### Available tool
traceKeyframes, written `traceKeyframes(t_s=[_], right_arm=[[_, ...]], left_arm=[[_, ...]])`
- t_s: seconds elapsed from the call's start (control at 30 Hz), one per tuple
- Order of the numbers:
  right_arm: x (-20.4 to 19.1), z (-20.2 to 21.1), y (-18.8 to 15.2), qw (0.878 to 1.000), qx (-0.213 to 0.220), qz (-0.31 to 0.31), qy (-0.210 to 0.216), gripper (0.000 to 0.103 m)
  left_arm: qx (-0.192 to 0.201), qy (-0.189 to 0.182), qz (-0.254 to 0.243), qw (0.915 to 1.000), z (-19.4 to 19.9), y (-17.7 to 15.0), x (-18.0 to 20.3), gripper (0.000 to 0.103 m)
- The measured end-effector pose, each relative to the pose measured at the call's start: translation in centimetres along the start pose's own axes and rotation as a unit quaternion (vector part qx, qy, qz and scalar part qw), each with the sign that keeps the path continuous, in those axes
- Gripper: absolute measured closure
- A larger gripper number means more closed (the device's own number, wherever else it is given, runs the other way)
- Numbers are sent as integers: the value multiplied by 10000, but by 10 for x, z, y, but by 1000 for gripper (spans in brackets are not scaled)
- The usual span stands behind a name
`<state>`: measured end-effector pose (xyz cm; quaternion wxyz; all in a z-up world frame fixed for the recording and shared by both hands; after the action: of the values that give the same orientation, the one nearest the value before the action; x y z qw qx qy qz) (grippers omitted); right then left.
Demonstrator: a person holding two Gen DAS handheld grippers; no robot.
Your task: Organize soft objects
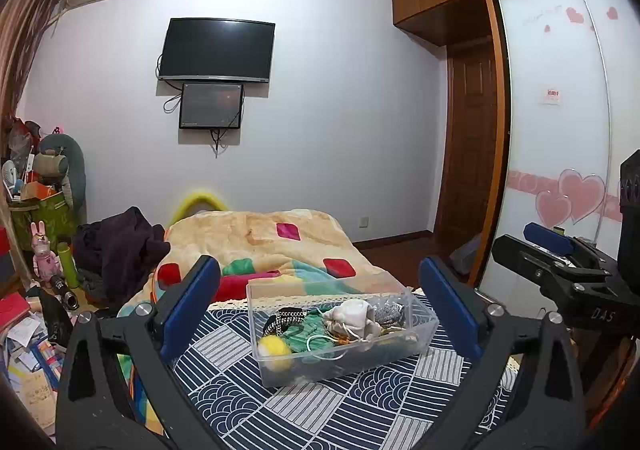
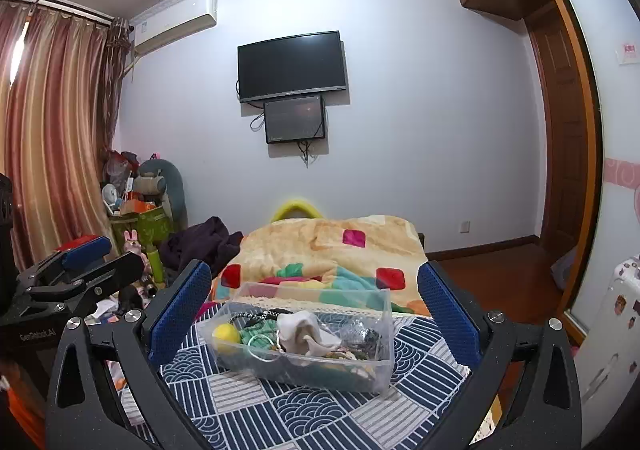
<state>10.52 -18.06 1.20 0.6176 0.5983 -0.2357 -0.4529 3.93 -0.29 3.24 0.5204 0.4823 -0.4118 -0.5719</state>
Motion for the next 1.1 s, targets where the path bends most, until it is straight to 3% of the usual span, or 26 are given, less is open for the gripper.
traceKeyframes(t_s=[1.1], right_arm=[[-1,1,0,10000,1,7,6,0]], left_arm=[[-40,-83,22,10000,0,-5,-4,1]])
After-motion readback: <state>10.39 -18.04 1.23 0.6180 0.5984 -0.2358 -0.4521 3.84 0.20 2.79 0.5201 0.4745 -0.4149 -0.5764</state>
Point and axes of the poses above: each gripper's, at about its wrist camera, not at the fingertips, and z roughly against the way its jaws point, x to its right, y to its top, the point moved 3 cm from there along -z, roughly the way its jaws point, and after that the axes turned 11 degrees about -z, right-handed, at the moved point
